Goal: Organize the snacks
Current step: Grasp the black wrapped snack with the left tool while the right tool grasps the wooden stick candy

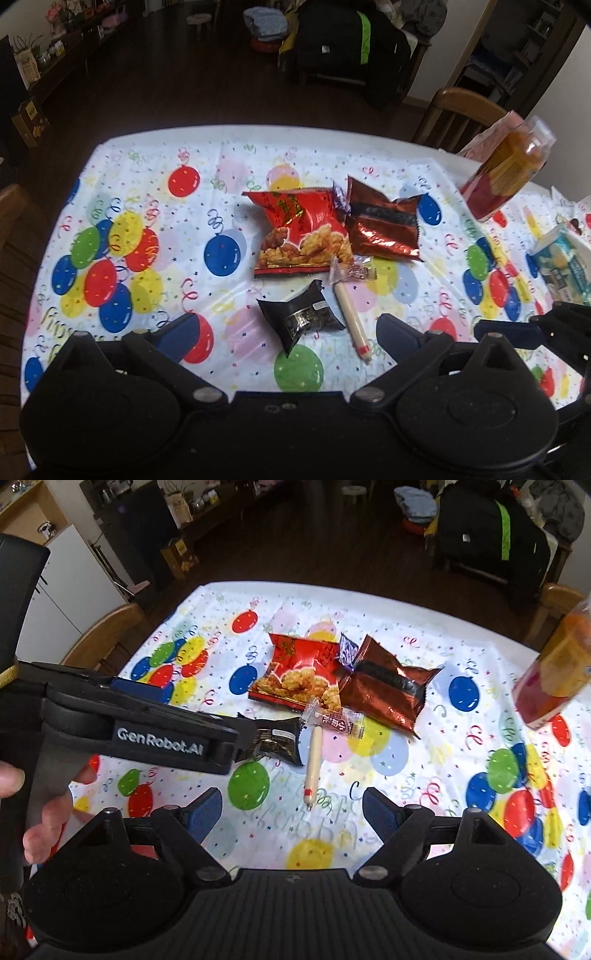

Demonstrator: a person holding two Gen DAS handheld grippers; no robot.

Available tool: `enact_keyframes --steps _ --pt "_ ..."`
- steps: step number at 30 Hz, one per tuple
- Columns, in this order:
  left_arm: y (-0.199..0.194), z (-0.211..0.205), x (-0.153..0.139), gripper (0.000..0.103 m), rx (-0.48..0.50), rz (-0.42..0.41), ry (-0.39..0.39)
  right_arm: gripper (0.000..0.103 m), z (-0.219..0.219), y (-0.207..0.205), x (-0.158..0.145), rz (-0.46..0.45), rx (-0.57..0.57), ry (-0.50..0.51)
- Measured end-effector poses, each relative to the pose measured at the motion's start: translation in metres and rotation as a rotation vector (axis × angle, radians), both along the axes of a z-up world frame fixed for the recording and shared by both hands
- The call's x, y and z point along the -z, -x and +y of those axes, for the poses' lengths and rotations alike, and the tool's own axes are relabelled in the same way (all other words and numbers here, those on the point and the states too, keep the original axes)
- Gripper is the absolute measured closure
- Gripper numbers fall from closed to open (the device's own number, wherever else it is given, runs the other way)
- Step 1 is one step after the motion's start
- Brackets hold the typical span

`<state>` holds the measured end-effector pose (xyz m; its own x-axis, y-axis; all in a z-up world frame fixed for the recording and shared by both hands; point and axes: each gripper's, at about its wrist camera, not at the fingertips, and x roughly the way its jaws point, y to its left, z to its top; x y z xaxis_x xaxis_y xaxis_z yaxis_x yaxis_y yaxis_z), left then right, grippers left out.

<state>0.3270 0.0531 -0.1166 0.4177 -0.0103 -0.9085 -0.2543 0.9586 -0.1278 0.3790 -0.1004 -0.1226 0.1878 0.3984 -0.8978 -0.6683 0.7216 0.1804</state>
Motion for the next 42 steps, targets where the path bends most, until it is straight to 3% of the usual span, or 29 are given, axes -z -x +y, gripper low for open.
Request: enact_keyframes --steps 9,18,19,21,26,33,42 --pt "-0.026 0.007 0.043 0.006 -0.025 0.076 0.032 0.021 0.015 -0.027 0.047 0.066 0.027 0.020" --pt "-0.039 0.006 0.068 0.025 -0.015 0.118 0.081 0.051 0.032 -0.033 0.077 0.089 0.014 0.050" --pt "-0.039 0.006 0.069 0.028 -0.015 0.120 0.080 0.053 0.033 -0.034 0.078 0.088 0.014 0.053" --pt "-0.039 0.007 0.072 0.031 -0.014 0.121 0.081 0.065 0.034 -0.034 0.080 0.082 0.015 0.051" --pt "-0.040 0.007 0.073 0.045 -0.014 0.113 0.109 0.074 0.038 -0.036 0.084 0.079 0.033 0.061" --pt "-0.035 0.010 0.072 0.049 -0.030 0.101 0.114 0.091 0.036 -0.036 0.089 0.081 0.068 0.079" --pt "-0.023 0.016 0.060 0.052 -0.043 0.083 0.123 0.092 0.025 -0.030 0.077 0.088 0.108 0.054"
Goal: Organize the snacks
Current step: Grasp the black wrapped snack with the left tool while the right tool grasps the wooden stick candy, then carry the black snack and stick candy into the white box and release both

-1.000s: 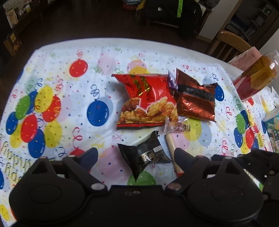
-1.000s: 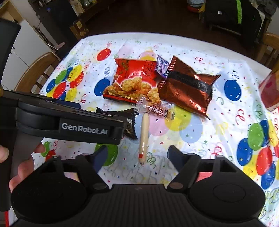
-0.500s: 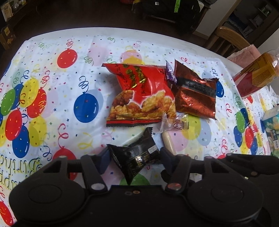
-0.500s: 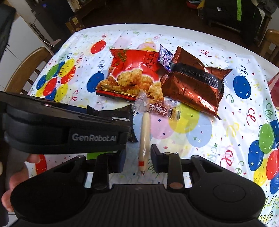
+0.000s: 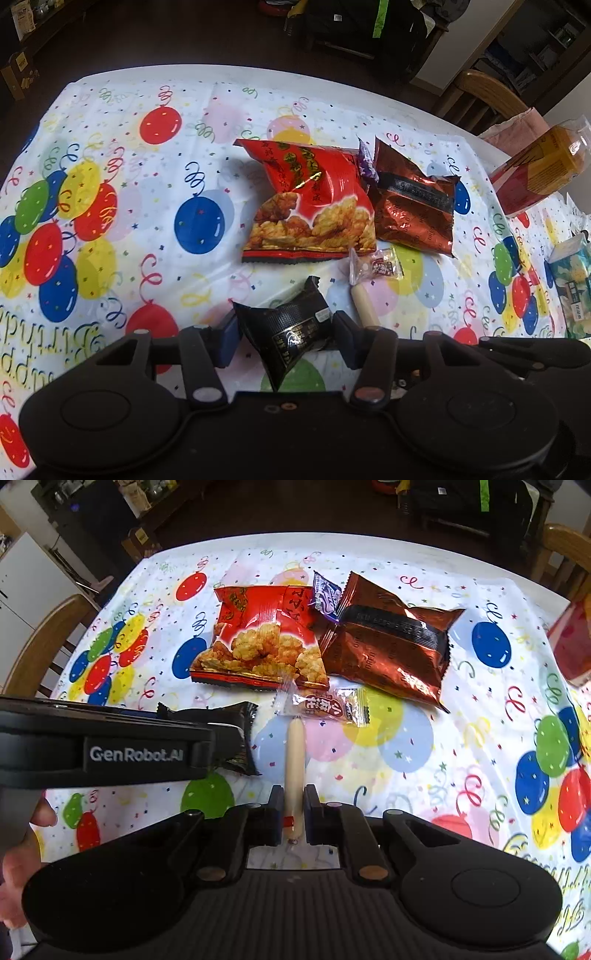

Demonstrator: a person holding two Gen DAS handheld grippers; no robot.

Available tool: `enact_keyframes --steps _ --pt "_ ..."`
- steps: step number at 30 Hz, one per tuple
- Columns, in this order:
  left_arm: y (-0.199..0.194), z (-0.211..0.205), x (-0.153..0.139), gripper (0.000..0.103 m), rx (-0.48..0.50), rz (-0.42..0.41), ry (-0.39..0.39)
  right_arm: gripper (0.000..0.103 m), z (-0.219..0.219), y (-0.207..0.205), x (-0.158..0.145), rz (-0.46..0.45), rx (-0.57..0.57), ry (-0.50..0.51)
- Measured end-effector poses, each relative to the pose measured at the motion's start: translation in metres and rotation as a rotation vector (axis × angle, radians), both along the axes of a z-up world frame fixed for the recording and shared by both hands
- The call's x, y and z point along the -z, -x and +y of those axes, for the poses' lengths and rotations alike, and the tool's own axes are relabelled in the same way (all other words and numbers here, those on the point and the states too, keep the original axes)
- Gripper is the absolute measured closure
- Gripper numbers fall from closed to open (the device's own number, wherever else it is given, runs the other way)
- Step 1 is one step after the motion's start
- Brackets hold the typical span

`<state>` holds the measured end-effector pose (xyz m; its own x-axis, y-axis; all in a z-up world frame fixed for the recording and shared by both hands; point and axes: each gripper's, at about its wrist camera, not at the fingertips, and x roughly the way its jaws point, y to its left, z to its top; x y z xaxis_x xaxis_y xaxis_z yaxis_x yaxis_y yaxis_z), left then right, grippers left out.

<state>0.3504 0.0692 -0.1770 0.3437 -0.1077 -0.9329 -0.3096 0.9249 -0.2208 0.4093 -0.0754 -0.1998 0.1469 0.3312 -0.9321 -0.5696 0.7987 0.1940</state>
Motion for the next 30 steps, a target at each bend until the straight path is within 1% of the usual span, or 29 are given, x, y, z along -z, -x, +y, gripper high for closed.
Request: enact_keyframes --steps 11,21,30 --pt "0.029 -0.002 -0.034 0.052 0.025 -0.034 0.005 0.093 -0.025 0.030 -0.042 -0.009 -0.008 -0.039" --pt "0.068 -0.009 -0.074 0.052 0.058 -0.078 0.017 0.093 -0.045 0.074 -0.090 -0.049 -0.010 -0.083" --pt "0.105 -0.011 -0.109 0.052 0.094 -0.129 0.001 0.093 -0.063 0.118 -0.127 -0.091 -0.004 -0.118"
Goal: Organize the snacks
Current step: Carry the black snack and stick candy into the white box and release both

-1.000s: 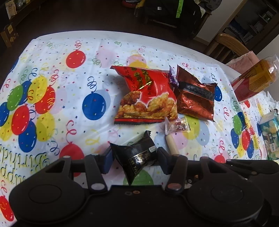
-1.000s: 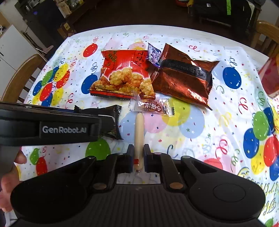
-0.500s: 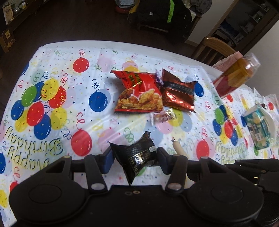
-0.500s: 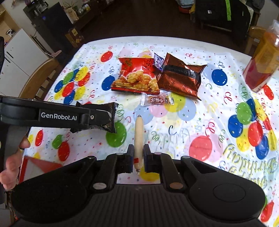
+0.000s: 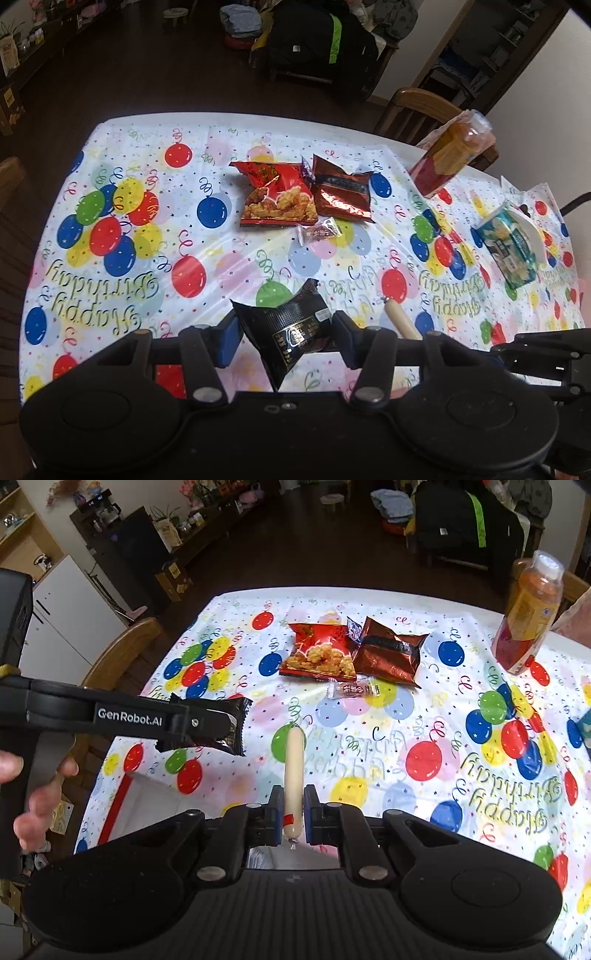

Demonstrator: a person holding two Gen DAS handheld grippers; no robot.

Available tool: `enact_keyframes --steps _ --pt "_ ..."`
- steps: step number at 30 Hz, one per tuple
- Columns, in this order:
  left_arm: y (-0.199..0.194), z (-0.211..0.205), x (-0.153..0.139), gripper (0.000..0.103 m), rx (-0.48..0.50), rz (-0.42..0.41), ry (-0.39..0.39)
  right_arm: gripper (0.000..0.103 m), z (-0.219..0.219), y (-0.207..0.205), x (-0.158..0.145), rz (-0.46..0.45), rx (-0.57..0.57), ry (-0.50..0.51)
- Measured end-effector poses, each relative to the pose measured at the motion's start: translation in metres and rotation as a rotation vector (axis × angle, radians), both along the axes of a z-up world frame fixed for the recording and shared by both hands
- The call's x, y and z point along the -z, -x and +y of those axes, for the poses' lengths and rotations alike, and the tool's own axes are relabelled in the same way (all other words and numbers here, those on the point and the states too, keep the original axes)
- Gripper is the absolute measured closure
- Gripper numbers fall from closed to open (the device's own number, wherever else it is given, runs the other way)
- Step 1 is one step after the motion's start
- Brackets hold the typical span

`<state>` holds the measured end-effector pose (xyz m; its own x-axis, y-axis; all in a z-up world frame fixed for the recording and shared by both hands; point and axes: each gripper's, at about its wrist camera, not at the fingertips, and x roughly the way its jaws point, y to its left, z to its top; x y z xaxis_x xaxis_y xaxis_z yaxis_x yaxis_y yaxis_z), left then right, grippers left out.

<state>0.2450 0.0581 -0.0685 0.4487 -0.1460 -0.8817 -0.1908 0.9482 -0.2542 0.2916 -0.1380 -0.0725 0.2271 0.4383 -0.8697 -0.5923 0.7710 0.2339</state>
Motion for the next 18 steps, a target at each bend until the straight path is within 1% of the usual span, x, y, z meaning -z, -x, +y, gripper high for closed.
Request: enact_keyframes --steps 5,10,18 --pt "0.025 -0.002 -0.015 0.052 0.027 -0.029 -0.007 0.093 -0.012 0.024 -0.017 -0.019 0.012 -0.016" --pt "0.049 -0.005 -0.023 0.052 0.052 -0.039 -0.019 0.093 -0.023 0.046 -0.028 -0.034 0.027 -0.030" --pt "0.087 -0.008 -0.026 0.052 0.091 -0.041 -0.019 0.093 -0.033 0.077 -0.031 -0.035 0.045 -0.040"
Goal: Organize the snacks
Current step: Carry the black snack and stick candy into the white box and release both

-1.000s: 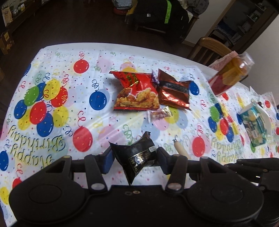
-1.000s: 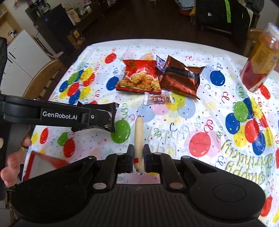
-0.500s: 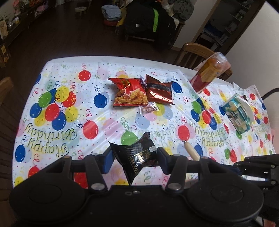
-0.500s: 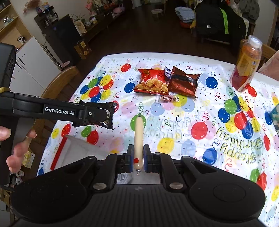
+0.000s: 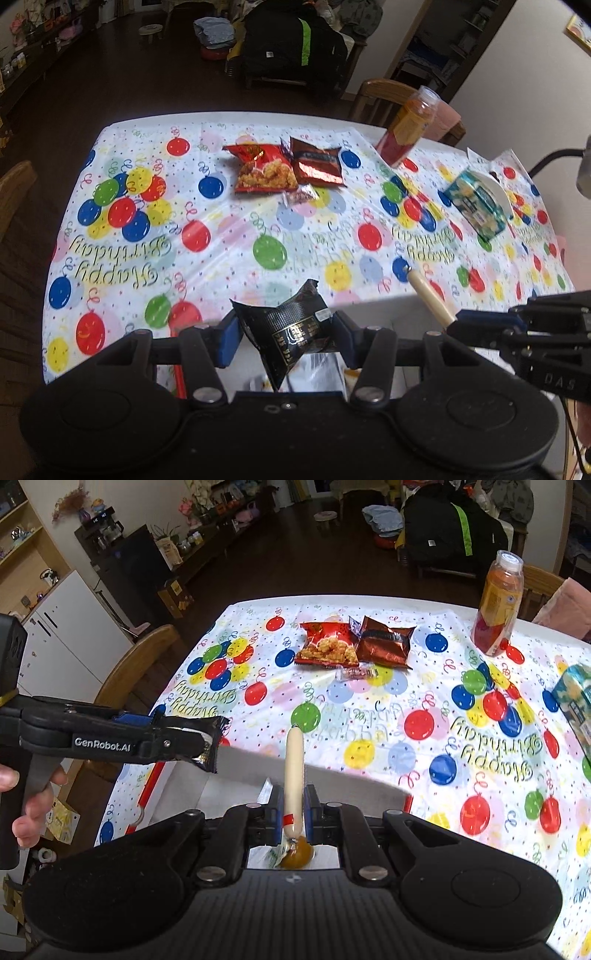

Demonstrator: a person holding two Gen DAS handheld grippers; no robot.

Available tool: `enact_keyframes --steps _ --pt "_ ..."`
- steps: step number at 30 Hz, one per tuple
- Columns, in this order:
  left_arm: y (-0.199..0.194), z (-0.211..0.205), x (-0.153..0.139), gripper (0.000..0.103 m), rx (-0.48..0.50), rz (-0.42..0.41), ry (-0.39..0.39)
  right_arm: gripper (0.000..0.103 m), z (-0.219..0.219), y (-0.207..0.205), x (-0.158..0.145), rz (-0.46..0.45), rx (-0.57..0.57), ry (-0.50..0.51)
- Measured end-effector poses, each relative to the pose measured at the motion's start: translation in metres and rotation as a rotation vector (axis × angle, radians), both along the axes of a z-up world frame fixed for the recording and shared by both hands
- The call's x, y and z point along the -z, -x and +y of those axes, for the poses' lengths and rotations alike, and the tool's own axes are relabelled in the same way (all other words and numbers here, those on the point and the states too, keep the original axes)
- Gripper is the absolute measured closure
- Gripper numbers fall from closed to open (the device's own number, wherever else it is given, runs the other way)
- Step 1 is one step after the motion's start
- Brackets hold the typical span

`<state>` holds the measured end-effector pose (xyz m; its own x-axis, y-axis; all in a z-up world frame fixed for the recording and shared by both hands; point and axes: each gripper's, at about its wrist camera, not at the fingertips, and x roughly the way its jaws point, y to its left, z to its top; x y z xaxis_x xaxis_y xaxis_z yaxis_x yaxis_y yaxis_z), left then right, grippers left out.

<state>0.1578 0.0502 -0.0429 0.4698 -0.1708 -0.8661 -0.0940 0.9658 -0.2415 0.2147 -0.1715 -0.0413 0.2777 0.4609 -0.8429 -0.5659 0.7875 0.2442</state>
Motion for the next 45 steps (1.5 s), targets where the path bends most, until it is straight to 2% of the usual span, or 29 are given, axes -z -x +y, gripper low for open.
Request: enact_keyframes --steps 11,31,45 --pt "0.037 -0.009 0.019 0.052 0.055 0.038 -0.029 0.093 -0.010 0.030 0.021 0.042 0.024 0.011" --pt "0.077 -0.039 0.073 0.052 0.183 0.173 -0.037 0.093 -0.014 0.061 0.093 0.101 0.064 0.116" --pt "0.083 -0.073 0.097 0.052 0.269 0.223 -0.021 0.093 -0.008 0.060 0.110 0.098 0.077 0.156"
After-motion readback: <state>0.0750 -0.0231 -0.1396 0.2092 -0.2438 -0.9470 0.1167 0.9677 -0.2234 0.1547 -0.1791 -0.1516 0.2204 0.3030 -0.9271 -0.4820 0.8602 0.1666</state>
